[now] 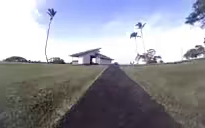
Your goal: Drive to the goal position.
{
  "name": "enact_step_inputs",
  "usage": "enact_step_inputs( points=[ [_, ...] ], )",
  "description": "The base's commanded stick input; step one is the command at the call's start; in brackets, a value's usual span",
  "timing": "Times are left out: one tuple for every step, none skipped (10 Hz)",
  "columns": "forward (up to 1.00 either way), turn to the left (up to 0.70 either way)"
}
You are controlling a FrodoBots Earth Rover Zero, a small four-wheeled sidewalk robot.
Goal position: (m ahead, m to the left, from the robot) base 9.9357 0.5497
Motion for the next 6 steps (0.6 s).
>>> enact_step_inputs(
  points=[
    [1.00, 0.00],
    [1.00, 0.00],
    [1.00, 0.00],
    [1.00, 0.00],
    [1.00, -0.27],
    [1.00, -0.27]
  ],
)
